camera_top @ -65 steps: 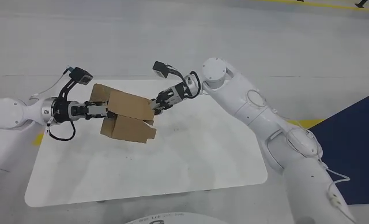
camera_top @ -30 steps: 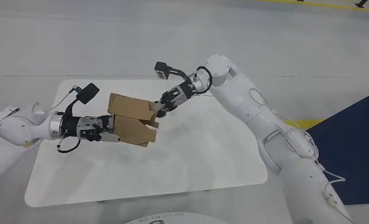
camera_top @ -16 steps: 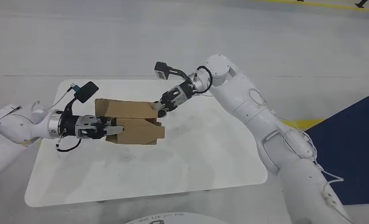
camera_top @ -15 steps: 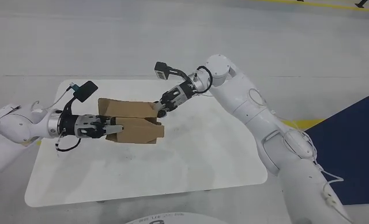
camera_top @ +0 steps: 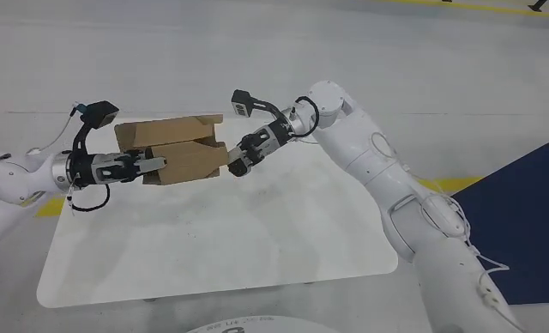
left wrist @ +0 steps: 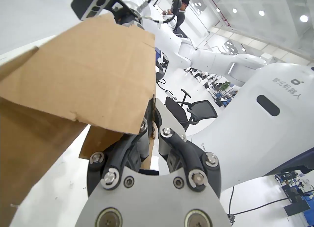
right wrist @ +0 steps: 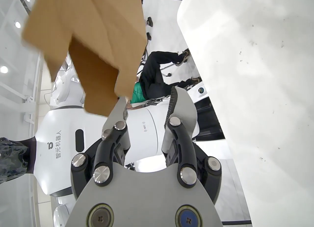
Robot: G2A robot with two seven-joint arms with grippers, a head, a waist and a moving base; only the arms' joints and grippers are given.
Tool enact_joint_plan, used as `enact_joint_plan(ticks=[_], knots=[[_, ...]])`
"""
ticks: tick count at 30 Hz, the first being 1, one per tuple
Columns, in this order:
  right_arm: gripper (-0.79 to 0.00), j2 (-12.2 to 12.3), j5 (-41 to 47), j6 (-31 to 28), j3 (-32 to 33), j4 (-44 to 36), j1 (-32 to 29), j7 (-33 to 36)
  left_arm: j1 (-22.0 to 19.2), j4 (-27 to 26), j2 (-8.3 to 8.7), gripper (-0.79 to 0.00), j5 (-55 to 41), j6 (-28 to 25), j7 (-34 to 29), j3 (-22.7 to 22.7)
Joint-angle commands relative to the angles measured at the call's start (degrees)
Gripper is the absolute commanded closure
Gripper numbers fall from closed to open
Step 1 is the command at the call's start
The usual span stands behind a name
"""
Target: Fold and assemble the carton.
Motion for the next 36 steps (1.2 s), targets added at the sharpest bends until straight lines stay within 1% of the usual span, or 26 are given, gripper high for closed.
enact_joint_plan(ticks=[1,4,6,10,14,20,22,25,31,34,36], knots=[[-0.785,0.1,1.2,-0.4,0.8,-0.1,-0.3,0.0,0.5,0.5,-0.32,0.000,0.7,0.7,0.9,-0.4],[-0.785,0.3,2.7,-1.3,2.0,-0.3,-1.0,0.0,0.9,1.3,-0.64,0.000,2.7,1.8,2.1,-1.3],[-0.785,0.4,3.4,-1.7,2.5,-0.6,-1.3,0.0,1.0,1.7,-0.74,0.000,6.3,3.5,3.8,-2.2],[-0.785,0.4,3.4,-1.7,2.5,-0.6,-1.3,0.0,2.2,-0.4,-0.81,0.000,13.4,7.7,7.2,-3.5],[-0.785,0.4,3.4,-1.7,2.5,-0.6,-1.3,0.0,3.6,-2.8,-0.71,0.000,19.2,9.8,7.9,-4.5],[-0.785,0.6,4.4,-3.1,5.3,-2.5,-3.7,-9.1,5.7,-6.2,-0.50,0.000,29.6,10.5,8.0,-5.6],[-0.785,0.5,3.2,-3.2,5.5,-3.5,-4.2,-12.1,6.5,-7.6,-0.42,0.000,32.2,10.4,7.4,-5.9],[-0.785,0.0,0.4,-2.5,4.3,-5.4,-4.7,-16.2,7.3,-9.5,-0.35,0.000,35.6,11.5,7.2,-6.4],[-0.785,-1.6,-3.6,0.4,1.1,-5.9,-4.2,-21.3,9.0,-12.9,-0.28,0.000,40.1,13.0,8.3,-7.6],[-0.785,-2.6,-5.1,4.0,-0.9,-4.7,-3.1,-22.7,10.0,-14.0,-0.08,0.000,41.1,12.9,8.9,-8.6],[-0.785,-3.5,-5.6,5.5,-2.3,-4.2,-2.4,-22.8,10.6,-14.5,0.08,0.000,41.5,12.9,9.1,-9.3]])
